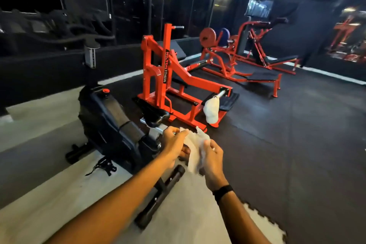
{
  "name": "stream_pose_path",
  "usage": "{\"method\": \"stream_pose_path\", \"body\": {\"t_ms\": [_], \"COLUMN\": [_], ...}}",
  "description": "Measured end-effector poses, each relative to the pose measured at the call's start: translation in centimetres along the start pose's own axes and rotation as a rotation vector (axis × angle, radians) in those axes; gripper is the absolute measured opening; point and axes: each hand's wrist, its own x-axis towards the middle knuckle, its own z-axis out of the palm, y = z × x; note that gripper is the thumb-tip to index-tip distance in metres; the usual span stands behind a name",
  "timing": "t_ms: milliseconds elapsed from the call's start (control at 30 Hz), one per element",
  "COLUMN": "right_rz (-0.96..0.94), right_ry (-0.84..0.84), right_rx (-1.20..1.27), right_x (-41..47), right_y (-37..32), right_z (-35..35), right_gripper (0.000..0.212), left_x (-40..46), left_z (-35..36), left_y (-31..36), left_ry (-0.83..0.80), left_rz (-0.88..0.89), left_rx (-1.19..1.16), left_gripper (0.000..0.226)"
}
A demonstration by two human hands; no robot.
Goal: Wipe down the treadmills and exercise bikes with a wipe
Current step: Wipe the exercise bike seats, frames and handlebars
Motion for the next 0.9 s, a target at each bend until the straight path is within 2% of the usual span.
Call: {"method": "stream_pose_path", "body": {"t_ms": [167, 267, 333, 367, 467, 500, 600, 767, 900], "right_rz": [0.011, -0.048, -0.061, -0.055, -0.012, -0.009, -0.007, -0.104, -0.119], "right_ry": [-0.051, -0.091, -0.18, -0.238, -0.388, -0.422, -0.496, -0.566, -0.647], "right_rx": [-0.154, -0.152, -0.109, -0.077, -0.035, -0.051, -0.081, -0.202, -0.276], "right_x": [10.4, 16.2, 19.4, 20.6, 23.9, 24.8, 29.4, 37.8, 43.3], "right_y": [1.4, 0.6, 0.8, 1.4, 3.3, 3.9, 6.5, 8.4, 8.5], "right_z": [0.8, 1.8, 2.9, 3.6, 5.5, 6.2, 7.3, 9.3, 10.7], "right_gripper": [0.021, 0.017, 0.019, 0.026, 0.07, 0.071, 0.047, 0.018, 0.013], "left_x": [8.9, 13.8, 16.9, 18.2, 22.0, 23.3, 26.8, 32.3, 35.2], "left_z": [2.3, 3.6, 4.3, 4.5, 4.4, 4.1, 3.1, 1.2, -0.6], "left_y": [1.4, 3.1, 3.9, 4.0, 4.4, 4.3, 4.2, 3.8, 2.0], "left_ry": [0.002, -0.035, -0.074, -0.086, -0.068, -0.061, -0.034, 0.159, 0.42], "left_rz": [-0.004, 0.042, 0.006, -0.035, -0.118, -0.135, -0.139, -0.075, -0.087], "left_rx": [-0.058, -0.082, -0.138, -0.189, -0.251, -0.233, -0.177, -0.154, -0.208], "left_gripper": [0.011, 0.011, 0.018, 0.022, 0.035, 0.038, 0.046, 0.052, 0.051]}}
